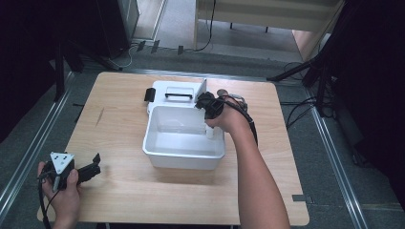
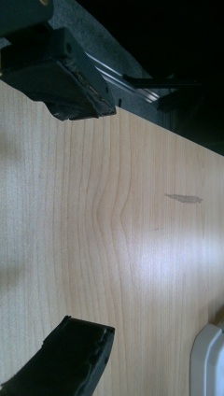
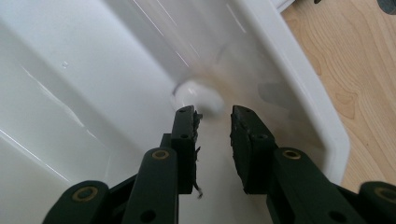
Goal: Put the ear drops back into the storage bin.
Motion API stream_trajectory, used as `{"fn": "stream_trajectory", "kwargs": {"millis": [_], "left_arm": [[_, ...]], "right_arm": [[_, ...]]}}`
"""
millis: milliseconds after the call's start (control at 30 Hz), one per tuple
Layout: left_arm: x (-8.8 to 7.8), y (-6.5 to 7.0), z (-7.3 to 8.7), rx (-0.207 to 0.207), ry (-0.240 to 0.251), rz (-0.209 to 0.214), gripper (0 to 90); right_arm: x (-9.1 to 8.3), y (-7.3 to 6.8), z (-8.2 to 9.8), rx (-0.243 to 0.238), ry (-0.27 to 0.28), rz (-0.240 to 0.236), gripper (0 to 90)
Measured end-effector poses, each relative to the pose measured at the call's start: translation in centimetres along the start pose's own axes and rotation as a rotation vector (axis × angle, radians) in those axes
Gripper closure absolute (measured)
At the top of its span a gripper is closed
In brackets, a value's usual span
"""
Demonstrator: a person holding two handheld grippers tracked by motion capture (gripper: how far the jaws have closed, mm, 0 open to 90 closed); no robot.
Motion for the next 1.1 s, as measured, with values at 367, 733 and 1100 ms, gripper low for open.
{"fn": "stream_trajectory", "kwargs": {"millis": [367, 733, 1100], "left_arm": [[0.0, 0.0, 0.0, 0.001, -0.001, -0.001, 0.0], [0.0, 0.0, 0.0, 0.000, 0.002, -0.004, 0.0], [0.0, 0.0, 0.0, 0.001, 0.001, -0.003, 0.0]], "right_arm": [[-0.8, 0.2, 0.0, 0.007, 0.018, -0.015, 69.4], [-3.5, 0.5, -0.1, 0.043, 0.078, -0.068, 66.5], [-5.3, 2.3, 0.8, 0.083, 0.128, -0.093, 64.3]]}}
Point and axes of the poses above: each handheld gripper's, and its own axes: x roughly forward along the jaws, z roughly out of its underside, y roughly to its right, the point moved 7 cm from there along x, roughly forward along the jaws, and after that the axes turned 13 degrees about x, right-handed, at the moved point
